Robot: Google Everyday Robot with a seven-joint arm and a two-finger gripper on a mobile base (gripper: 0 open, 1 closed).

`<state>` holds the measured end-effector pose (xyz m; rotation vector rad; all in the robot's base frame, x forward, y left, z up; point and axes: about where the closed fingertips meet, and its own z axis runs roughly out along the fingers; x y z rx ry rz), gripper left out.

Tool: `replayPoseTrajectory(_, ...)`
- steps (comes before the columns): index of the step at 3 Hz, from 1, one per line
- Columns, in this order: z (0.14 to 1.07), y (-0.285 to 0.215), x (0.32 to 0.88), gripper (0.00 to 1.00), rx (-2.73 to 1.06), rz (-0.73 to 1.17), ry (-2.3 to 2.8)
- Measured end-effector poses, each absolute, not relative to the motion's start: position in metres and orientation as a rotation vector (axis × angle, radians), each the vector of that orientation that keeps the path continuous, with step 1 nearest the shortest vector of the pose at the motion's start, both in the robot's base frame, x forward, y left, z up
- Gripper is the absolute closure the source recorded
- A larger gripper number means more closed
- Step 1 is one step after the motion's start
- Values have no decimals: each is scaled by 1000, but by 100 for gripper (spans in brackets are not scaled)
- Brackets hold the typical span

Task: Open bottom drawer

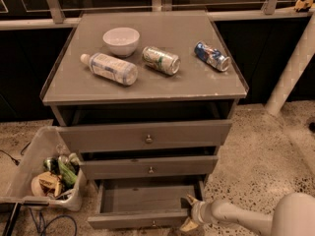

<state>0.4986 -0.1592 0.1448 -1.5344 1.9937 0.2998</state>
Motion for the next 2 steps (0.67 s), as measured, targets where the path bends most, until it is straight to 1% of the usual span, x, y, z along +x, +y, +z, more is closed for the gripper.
replayPoseTrajectory(2,148,-179,459,61,-1540,255,1998)
